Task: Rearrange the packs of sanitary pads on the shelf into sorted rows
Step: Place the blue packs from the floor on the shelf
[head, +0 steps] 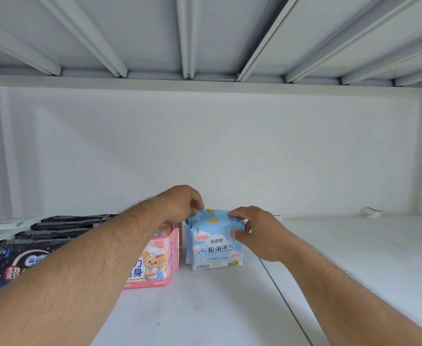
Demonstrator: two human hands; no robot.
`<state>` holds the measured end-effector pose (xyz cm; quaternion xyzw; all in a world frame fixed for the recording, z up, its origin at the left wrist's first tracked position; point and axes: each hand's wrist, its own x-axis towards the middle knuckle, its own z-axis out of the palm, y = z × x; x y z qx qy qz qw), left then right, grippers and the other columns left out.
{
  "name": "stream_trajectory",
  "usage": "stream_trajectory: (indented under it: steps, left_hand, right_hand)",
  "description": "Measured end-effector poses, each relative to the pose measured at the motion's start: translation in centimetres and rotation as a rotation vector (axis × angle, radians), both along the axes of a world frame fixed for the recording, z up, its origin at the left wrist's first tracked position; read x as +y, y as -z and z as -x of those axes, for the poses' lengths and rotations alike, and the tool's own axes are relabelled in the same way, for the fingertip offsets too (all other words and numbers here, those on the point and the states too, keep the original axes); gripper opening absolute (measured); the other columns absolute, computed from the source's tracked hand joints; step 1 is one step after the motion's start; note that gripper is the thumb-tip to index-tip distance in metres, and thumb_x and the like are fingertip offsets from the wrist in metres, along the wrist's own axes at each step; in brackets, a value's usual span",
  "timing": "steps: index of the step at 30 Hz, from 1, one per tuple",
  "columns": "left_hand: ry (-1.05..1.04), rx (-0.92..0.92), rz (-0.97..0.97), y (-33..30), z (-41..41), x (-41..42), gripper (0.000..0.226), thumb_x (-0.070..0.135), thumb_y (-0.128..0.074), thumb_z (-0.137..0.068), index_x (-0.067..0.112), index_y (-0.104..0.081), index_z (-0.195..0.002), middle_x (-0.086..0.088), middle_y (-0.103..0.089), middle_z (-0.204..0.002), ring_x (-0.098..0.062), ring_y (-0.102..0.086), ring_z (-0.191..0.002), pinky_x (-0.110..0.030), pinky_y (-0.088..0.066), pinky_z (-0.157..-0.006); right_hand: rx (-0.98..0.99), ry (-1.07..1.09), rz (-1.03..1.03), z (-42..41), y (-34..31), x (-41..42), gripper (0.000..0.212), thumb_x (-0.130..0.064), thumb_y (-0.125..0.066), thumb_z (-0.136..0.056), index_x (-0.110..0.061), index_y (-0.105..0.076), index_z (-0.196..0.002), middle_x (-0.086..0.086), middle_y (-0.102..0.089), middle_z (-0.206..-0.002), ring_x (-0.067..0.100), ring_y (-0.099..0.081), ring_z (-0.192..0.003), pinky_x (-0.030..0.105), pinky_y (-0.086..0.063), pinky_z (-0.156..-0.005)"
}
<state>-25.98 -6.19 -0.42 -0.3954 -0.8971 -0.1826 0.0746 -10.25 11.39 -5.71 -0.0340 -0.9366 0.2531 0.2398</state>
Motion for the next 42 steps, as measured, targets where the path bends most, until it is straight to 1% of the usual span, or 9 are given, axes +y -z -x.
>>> stream_trajectory:
  steps: [4, 7, 9, 13, 16, 21, 27, 34, 42]
  left_hand:
    - [0.006, -0.015, 0.061, 0.1, -0.4, -0.2, 0.028, 0.007, -0.058, -0.092, 0.023, -0.073, -0.111, 0.007, -0.071, -0.105, -0.009, -0.065, -0.092, -0.024, -0.052, -0.080]
    - [-0.001, 0.004, 0.105, 0.1, -0.8, -0.1, 0.032, 0.006, -0.054, -0.094, 0.023, -0.072, -0.115, 0.006, -0.071, -0.111, -0.011, -0.064, -0.098, -0.027, -0.053, -0.089]
    - [-0.003, 0.005, 0.115, 0.2, -0.9, -0.2, 0.034, 0.006, -0.053, -0.094, 0.024, -0.071, -0.116, 0.007, -0.070, -0.113, -0.011, -0.063, -0.100, -0.027, -0.052, -0.091]
    - [-0.001, -0.020, 0.080, 0.1, -1.0, -0.7, 0.036, 0.003, -0.051, -0.093, 0.025, -0.071, -0.114, 0.006, -0.069, -0.114, -0.010, -0.063, -0.102, -0.031, -0.052, -0.093]
    - [-0.014, -0.040, 0.027, 0.0, -1.6, -1.1, 0.036, 0.005, -0.050, -0.096, 0.022, -0.064, -0.124, 0.006, -0.063, -0.123, -0.012, -0.059, -0.108, -0.027, -0.049, -0.092]
    - [-0.023, -0.016, -0.025, -0.3, -4.4, -2.2, 0.038, 0.029, -0.054, -0.098, 0.025, -0.053, -0.136, 0.005, -0.055, -0.137, -0.013, -0.055, -0.117, -0.027, -0.042, -0.099]
    - [-0.081, 0.107, 0.072, -0.4, -11.3, -3.9, 0.059, 0.053, -0.044, -0.097, 0.034, -0.029, -0.150, 0.011, -0.028, -0.158, -0.016, -0.032, -0.142, -0.034, -0.029, -0.115]
    - [-0.145, 0.155, 0.105, 1.6, -21.9, -5.1, 0.062, 0.057, -0.037, -0.096, 0.031, -0.027, -0.151, 0.012, -0.029, -0.157, -0.021, -0.029, -0.142, -0.041, -0.030, -0.113]
    - [-0.215, 0.143, 0.107, 4.7, -36.8, -5.5, 0.064, 0.054, -0.035, -0.097, 0.026, -0.023, -0.153, 0.008, -0.020, -0.161, -0.021, -0.024, -0.145, -0.039, -0.028, -0.114]
  right_hand:
    - [-0.022, 0.039, 0.000, 0.1, 0.3, -0.2, 0.041, -0.026, -0.057, -0.098, -0.028, -0.053, -0.139, -0.008, -0.051, -0.130, 0.009, -0.051, -0.102, 0.019, -0.041, -0.083]
    - [-0.041, 0.067, -0.016, 0.2, 0.3, -0.4, 0.039, -0.027, -0.054, -0.100, -0.026, -0.054, -0.139, -0.010, -0.050, -0.120, 0.011, -0.054, -0.095, 0.018, -0.043, -0.071]
    - [-0.051, 0.083, -0.020, 0.2, 0.4, -0.5, 0.040, -0.030, -0.053, -0.100, -0.027, -0.053, -0.140, -0.010, -0.049, -0.124, 0.011, -0.055, -0.094, 0.018, -0.043, -0.068]
    - [-0.090, 0.083, -0.104, -0.6, 0.2, -0.5, 0.051, -0.038, -0.055, -0.097, -0.030, -0.045, -0.146, -0.009, -0.047, -0.136, 0.012, -0.055, -0.114, 0.026, -0.047, -0.090]
    - [-0.092, 0.103, -0.111, -1.5, -0.4, -0.4, 0.059, -0.044, -0.059, -0.093, -0.033, -0.039, -0.149, -0.010, -0.046, -0.142, 0.011, -0.049, -0.126, 0.029, -0.044, -0.099]
    - [-0.121, 0.139, -0.125, -3.9, -1.2, -1.2, 0.059, -0.045, -0.056, -0.096, -0.029, -0.037, -0.150, -0.008, -0.041, -0.152, 0.013, -0.038, -0.139, 0.031, -0.036, -0.110]
    - [-0.196, 0.220, -0.260, -7.8, -1.8, -3.2, 0.061, -0.048, -0.045, -0.100, -0.019, -0.033, -0.152, -0.001, -0.039, -0.154, 0.019, -0.030, -0.144, 0.036, -0.031, -0.114]
    - [-0.224, 0.246, -0.423, -15.1, -1.6, -5.5, 0.061, -0.053, -0.037, -0.099, -0.015, -0.036, -0.147, 0.000, -0.036, -0.152, 0.021, -0.017, -0.150, 0.039, -0.027, -0.115]
    - [-0.268, 0.184, -0.451, -27.5, 0.3, -6.3, 0.061, -0.055, -0.035, -0.099, -0.013, -0.038, -0.143, 0.002, -0.036, -0.153, 0.023, -0.022, -0.148, 0.039, -0.028, -0.113]
